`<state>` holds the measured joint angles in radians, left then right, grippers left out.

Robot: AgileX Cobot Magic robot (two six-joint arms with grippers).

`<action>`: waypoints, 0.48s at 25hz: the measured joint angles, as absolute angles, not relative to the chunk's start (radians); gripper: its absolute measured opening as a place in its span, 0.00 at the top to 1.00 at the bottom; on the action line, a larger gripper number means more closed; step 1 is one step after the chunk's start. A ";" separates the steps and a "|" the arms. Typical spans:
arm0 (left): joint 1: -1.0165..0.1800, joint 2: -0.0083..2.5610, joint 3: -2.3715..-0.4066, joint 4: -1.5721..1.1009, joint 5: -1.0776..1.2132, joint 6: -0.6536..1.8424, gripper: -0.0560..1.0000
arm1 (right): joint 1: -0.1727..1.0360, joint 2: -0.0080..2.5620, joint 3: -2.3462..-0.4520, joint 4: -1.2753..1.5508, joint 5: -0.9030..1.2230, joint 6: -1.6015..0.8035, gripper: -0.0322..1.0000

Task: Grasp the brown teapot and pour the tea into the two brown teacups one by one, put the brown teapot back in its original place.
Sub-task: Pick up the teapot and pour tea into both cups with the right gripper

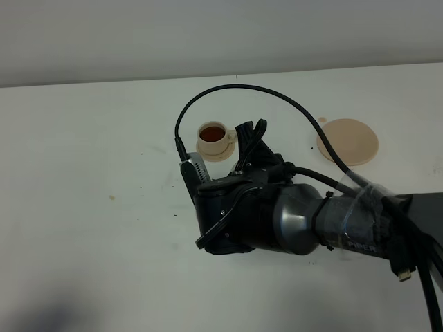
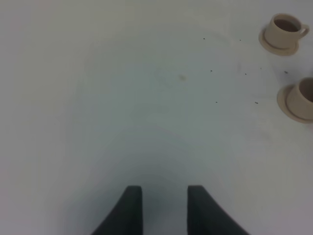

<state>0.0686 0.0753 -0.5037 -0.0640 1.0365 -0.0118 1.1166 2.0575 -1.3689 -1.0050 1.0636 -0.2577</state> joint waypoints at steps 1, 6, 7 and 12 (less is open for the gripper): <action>0.069 0.075 -0.504 -0.064 1.037 -0.012 0.71 | 1.120 2.058 -1.369 -1.011 1.065 -0.258 0.87; 0.069 0.075 -0.504 -0.064 1.037 -0.012 0.71 | 1.127 2.058 -1.369 -1.026 1.064 -0.263 0.87; 0.069 0.075 -0.504 -0.064 1.037 -0.012 0.71 | 1.127 2.058 -1.369 -1.028 1.064 -0.266 0.87; 0.069 0.075 -0.504 -0.064 1.037 -0.012 0.71 | 1.128 2.058 -1.369 -1.034 1.064 -0.289 0.87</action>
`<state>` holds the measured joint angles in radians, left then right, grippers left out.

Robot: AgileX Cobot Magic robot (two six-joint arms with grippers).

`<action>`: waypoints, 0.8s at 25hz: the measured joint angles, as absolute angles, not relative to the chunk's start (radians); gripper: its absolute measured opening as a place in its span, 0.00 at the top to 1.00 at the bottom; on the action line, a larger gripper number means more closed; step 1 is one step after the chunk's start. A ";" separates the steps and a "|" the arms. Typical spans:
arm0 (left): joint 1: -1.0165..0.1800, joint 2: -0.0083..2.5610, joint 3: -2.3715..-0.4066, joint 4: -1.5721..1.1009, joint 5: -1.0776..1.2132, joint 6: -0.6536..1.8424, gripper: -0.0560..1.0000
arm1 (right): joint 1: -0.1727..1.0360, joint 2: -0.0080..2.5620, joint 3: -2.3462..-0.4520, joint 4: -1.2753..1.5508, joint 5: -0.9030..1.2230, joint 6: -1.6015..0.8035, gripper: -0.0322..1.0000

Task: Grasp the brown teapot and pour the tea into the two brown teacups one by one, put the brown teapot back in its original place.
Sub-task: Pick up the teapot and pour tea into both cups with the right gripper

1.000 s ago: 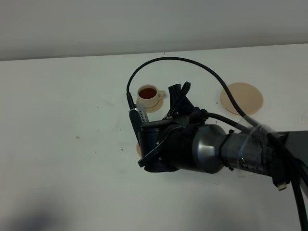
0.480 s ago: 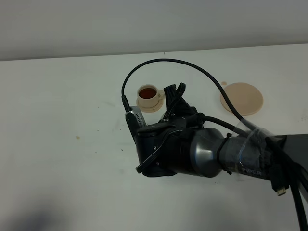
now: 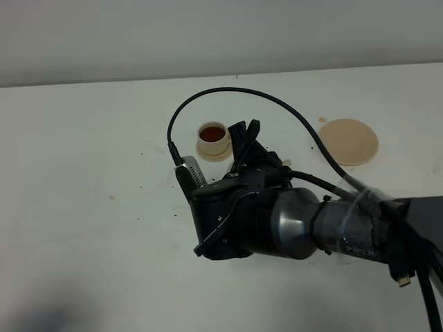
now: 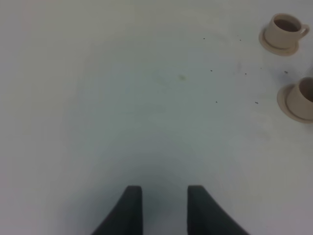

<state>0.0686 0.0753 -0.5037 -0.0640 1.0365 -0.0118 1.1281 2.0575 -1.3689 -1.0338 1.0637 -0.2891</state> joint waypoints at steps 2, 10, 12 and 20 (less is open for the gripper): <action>0.069 0.075 -0.504 -0.064 1.037 -0.012 0.71 | 1.128 2.058 -1.369 -1.039 1.064 -0.293 0.87; 0.069 0.075 -0.504 -0.064 1.037 -0.012 0.71 | 1.128 2.058 -1.369 -1.070 1.062 -0.296 0.87; 0.069 0.075 -0.504 -0.064 1.037 -0.012 0.71 | 1.128 2.058 -1.369 -1.075 1.062 -0.297 0.87; 0.069 0.075 -0.504 -0.064 1.037 -0.012 0.71 | 1.117 2.058 -1.369 -1.086 1.055 -0.308 0.87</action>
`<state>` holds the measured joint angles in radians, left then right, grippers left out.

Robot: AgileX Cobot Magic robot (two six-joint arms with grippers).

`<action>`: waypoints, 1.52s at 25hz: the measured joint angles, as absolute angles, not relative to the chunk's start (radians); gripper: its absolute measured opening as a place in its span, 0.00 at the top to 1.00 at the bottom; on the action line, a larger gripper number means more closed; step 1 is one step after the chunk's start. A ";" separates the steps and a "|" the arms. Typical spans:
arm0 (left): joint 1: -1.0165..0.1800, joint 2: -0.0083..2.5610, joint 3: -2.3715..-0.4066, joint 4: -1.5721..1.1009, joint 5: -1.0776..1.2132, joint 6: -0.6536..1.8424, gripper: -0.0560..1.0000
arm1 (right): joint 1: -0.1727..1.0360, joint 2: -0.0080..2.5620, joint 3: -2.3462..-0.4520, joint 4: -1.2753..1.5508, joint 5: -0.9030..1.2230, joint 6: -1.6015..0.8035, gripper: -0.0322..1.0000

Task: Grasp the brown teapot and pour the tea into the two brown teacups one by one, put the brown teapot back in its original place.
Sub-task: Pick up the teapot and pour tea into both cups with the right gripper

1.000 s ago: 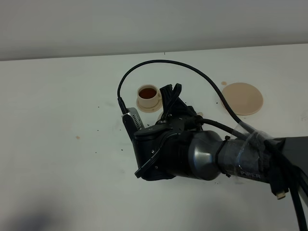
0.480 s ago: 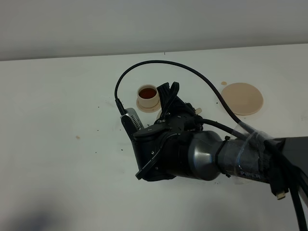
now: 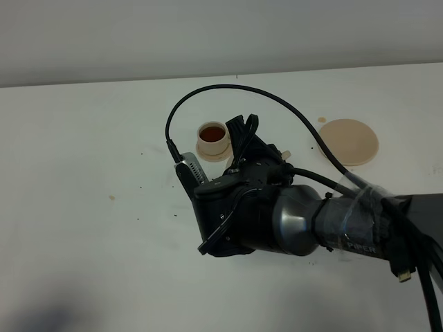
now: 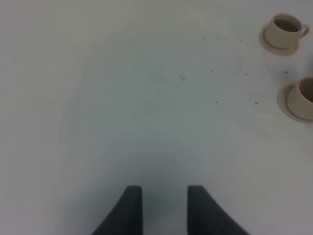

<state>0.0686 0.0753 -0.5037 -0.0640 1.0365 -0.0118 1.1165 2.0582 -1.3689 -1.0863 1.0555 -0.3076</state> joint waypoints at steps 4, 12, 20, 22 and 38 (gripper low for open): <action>0.069 0.075 -0.504 -0.064 1.037 -0.012 0.71 | 1.114 2.058 -1.369 -1.086 1.055 -0.318 0.87; 0.069 0.075 -0.504 -0.064 1.037 -0.012 0.71 | 1.114 2.058 -1.369 -1.086 1.045 -0.342 0.87; 0.069 0.075 -0.504 -0.064 1.037 -0.011 0.71 | 1.114 2.058 -1.369 -1.086 1.027 -0.376 0.87; 0.069 0.075 -0.504 -0.064 1.037 -0.011 0.71 | 1.114 2.058 -1.369 -1.086 1.025 -0.381 0.87; 0.069 0.075 -0.504 -0.064 1.037 -0.011 0.71 | 1.114 2.058 -1.369 -1.108 1.022 -0.413 0.87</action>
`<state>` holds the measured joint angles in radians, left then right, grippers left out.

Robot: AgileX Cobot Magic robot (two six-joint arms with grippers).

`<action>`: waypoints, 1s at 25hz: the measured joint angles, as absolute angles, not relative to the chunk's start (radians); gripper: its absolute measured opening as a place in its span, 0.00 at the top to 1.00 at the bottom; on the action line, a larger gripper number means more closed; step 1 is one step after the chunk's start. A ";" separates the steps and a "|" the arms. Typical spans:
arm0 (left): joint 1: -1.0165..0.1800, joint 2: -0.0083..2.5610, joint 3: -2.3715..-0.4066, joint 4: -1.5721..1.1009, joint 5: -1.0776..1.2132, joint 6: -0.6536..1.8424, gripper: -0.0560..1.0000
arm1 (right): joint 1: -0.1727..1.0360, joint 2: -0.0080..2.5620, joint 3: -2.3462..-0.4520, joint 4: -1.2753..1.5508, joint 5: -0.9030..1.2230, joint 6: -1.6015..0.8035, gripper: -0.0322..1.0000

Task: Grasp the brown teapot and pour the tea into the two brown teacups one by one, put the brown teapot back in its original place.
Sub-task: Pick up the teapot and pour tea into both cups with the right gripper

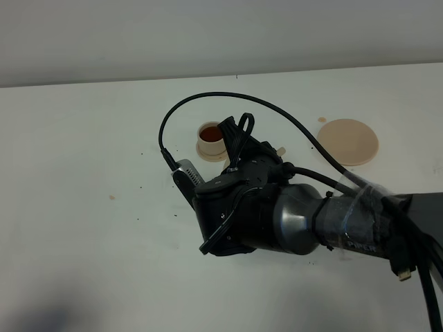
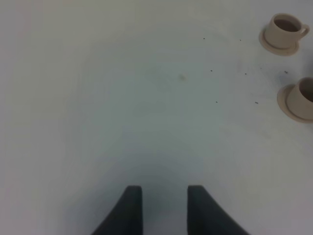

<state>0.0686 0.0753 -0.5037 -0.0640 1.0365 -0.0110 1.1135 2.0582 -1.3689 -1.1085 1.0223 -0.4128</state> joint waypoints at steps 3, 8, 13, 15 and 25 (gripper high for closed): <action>0.069 0.075 -0.504 -0.064 1.037 -0.011 0.71 | 1.114 2.058 -1.369 -1.110 1.022 -0.413 0.87; 0.069 0.075 -0.504 -0.064 1.037 -0.011 0.71 | 1.114 2.058 -1.369 -1.115 1.022 -0.413 0.87; 0.069 0.075 -0.504 -0.064 1.037 -0.011 0.71 | 1.114 2.058 -1.369 -1.118 1.022 -0.413 0.87; 0.069 0.075 -0.504 -0.064 1.037 -0.011 0.71 | 1.114 2.058 -1.369 -1.126 1.022 -0.413 0.87; 0.069 0.075 -0.504 -0.064 1.037 -0.011 0.71 | 1.110 2.058 -1.369 -1.138 1.022 -0.420 0.87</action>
